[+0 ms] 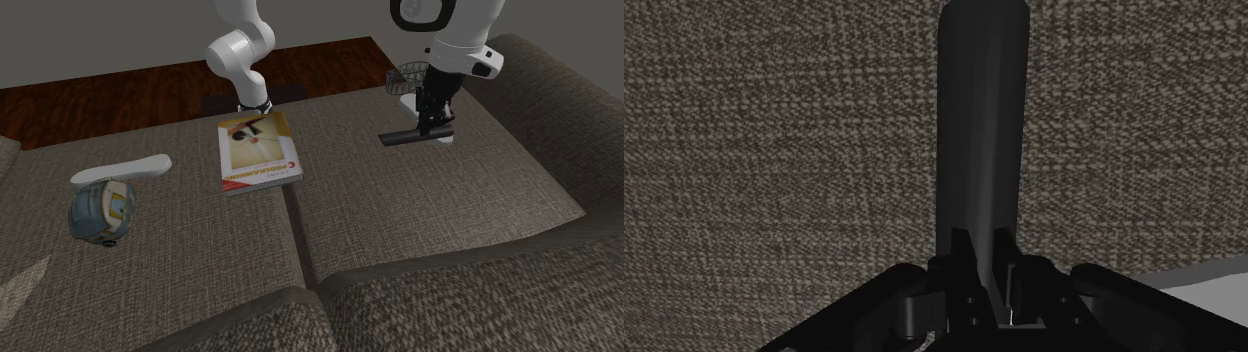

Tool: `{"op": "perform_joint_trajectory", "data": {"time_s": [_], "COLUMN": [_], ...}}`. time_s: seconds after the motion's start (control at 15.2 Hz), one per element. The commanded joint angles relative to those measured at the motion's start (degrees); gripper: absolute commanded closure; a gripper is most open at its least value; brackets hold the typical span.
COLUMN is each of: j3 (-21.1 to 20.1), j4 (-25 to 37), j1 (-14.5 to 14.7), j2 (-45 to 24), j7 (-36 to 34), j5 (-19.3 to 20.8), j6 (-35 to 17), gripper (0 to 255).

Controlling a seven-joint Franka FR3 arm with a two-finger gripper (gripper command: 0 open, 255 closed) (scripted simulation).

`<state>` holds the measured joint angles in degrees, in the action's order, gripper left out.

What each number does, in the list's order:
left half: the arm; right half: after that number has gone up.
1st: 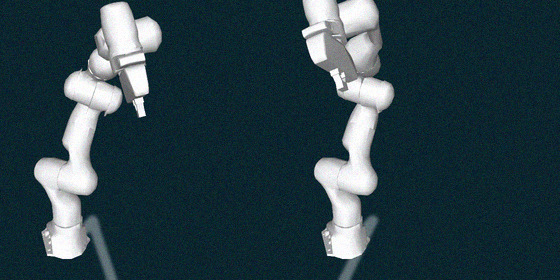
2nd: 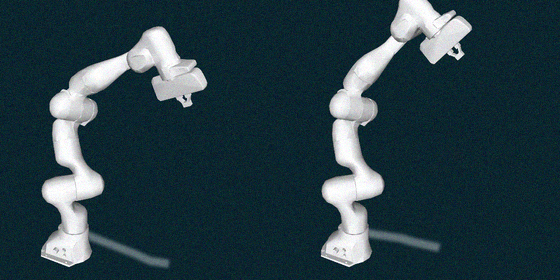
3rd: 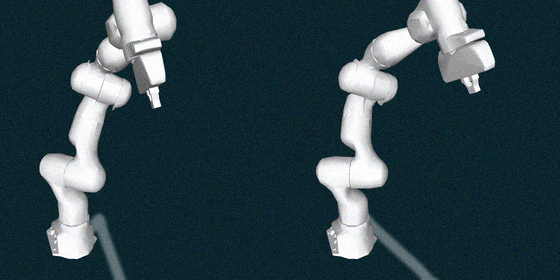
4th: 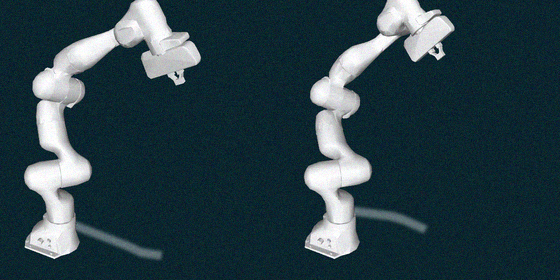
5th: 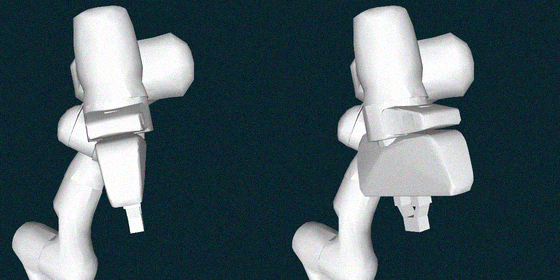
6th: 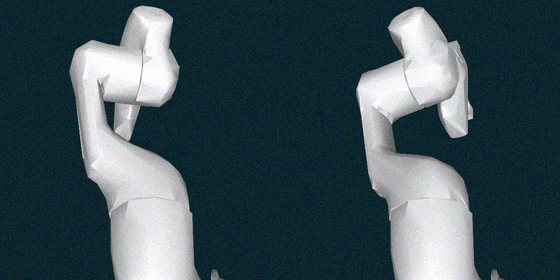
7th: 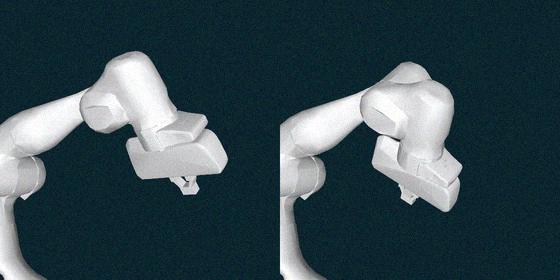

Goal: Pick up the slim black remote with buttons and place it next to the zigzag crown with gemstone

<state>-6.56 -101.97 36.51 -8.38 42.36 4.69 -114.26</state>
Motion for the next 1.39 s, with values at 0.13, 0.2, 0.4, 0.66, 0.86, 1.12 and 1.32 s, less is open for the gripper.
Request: {"op": "perform_joint_trajectory", "data": {"time_s": [0.13,0.2,0.4,0.66,0.86,1.12,1.32], "j3": [0.1,0.1,0.1,0.1,0.1,0.3,0.0], "j4": [-2.2,-2.7,-4.0,-4.0,-4.0,-4.5,-2.9], "j1": [0.0,0.0,0.0,0.0,0.0,-0.3,0.0], "j2": [-0.7,-0.9,-1.4,-1.4,-1.4,-1.3,-0.7], "j7": [-0.2,-0.3,-0.4,-0.4,-0.4,0.1,-0.3], "j5": [0.2,0.2,0.4,0.4,0.4,0.3,0.2], "j6": [-2.9,-3.7,-5.4,-5.4,-5.4,-5.9,-3.6], "gripper": [255,255,255,255,255,0,0]}}
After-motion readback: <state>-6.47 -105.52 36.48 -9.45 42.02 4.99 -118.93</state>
